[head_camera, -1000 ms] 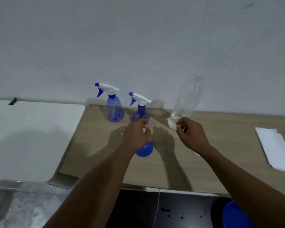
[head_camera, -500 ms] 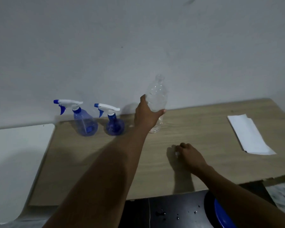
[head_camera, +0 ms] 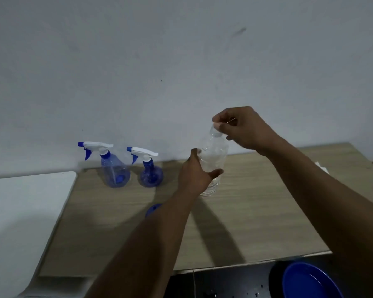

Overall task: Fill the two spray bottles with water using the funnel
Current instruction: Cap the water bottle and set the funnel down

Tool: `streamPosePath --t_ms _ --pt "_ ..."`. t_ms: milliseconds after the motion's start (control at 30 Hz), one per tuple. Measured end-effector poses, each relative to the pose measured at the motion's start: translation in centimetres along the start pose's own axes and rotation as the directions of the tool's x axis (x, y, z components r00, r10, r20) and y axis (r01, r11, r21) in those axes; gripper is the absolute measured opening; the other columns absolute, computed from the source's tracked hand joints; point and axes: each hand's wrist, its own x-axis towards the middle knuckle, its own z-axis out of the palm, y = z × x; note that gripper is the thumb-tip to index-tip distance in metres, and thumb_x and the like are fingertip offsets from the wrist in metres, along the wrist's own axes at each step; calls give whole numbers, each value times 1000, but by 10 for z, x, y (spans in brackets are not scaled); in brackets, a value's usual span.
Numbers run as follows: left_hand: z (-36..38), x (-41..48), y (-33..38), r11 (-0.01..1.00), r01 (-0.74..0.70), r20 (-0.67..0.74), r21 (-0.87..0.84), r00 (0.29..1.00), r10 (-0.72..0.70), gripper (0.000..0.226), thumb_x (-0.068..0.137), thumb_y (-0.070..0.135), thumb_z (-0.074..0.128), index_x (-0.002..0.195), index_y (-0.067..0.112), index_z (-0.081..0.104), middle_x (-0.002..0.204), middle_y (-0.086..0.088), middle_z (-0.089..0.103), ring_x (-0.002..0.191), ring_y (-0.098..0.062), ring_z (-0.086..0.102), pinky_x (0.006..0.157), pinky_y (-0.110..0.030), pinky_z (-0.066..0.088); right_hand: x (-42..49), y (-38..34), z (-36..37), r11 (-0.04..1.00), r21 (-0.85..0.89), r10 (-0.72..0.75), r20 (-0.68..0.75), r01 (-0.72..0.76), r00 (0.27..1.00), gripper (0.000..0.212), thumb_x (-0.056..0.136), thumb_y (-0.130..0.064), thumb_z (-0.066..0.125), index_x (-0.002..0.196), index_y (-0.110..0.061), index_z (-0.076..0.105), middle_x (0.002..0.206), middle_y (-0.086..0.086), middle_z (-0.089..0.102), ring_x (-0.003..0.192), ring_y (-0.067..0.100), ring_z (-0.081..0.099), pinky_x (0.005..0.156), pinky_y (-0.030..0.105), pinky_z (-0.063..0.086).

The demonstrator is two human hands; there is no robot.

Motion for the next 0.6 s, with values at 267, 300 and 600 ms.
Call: streamPosePath --t_ms 267,300,600 --pt "-2 -6 -2 995 -18 3 102 1000 18 81 66 61 81 126 27 39 120 0 64 107 -26 63 86 -32 49 -2 -9 9 733 -630 -272 75 257 959 41 94 -47 62 101 -7 68 98 6 66 90 27 61 75 36 45" --pt "-2 -6 -3 995 -17 -3 94 1000 18 81 65 61 81 126 26 40 120 -1 64 107 -26 63 87 -33 50 0 -10 8 724 -641 -259 88 253 962 44 93 -50 62 100 -7 67 97 6 65 90 26 60 75 35 43" --pt "-1 -8 2 991 -42 8 130 999 41 81 66 60 82 126 23 41 120 -1 64 108 -27 63 87 -36 52 0 -11 4 687 -689 -194 134 232 972 55 88 -64 58 88 -9 59 91 5 58 83 25 55 71 33 36"
